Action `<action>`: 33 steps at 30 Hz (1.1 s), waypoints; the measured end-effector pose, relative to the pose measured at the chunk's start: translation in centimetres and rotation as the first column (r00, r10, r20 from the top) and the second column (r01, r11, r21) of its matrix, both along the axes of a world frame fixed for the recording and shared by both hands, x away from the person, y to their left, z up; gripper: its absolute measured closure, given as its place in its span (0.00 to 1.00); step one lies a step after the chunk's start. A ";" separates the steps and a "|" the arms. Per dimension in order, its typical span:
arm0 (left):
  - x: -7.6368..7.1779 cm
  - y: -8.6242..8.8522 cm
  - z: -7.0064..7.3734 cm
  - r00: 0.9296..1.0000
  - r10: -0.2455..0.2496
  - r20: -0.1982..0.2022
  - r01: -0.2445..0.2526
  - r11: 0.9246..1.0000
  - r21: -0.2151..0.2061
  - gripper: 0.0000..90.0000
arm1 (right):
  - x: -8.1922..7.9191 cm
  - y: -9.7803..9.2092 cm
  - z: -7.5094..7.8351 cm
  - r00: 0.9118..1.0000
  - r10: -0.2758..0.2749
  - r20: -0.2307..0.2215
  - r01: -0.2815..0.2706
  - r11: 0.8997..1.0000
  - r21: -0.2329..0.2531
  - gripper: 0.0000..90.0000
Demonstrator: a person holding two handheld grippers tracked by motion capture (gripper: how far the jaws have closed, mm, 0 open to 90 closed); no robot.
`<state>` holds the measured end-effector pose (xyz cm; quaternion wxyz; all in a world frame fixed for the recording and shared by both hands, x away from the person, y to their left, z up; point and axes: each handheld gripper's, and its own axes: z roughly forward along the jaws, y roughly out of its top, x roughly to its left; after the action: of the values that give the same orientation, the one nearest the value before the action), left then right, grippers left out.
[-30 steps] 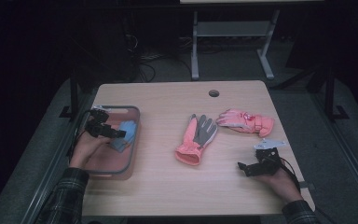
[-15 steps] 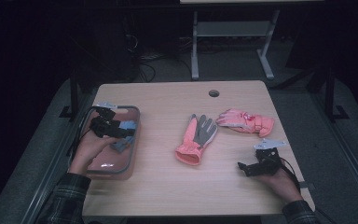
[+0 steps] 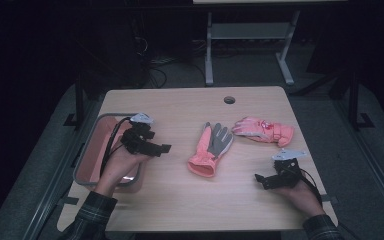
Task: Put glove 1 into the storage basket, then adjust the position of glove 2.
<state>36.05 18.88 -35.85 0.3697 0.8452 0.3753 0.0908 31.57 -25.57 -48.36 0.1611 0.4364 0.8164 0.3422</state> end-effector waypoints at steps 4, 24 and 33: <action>-0.9 -1.9 -0.4 0.999 -0.045 0.001 0.045 0.999 -0.012 0.17 | 0.0 0.0 0.0 1.000 0.000 0.000 0.000 1.000 0.000 0.00; -4.7 -5.6 -6.7 0.989 -0.147 -0.012 0.147 0.987 0.058 0.17 | 0.0 0.0 0.0 1.000 0.007 0.002 -0.007 1.000 -0.003 0.00; -6.1 -5.2 -9.0 0.987 -0.161 0.008 0.160 0.983 0.091 0.16 | -0.1 0.1 0.1 1.000 0.017 0.005 -0.017 1.000 -0.001 0.05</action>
<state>29.97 13.65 -44.81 0.3402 0.8877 0.2985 0.0841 31.42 -25.52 -48.25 0.1604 0.4286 0.8198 0.3443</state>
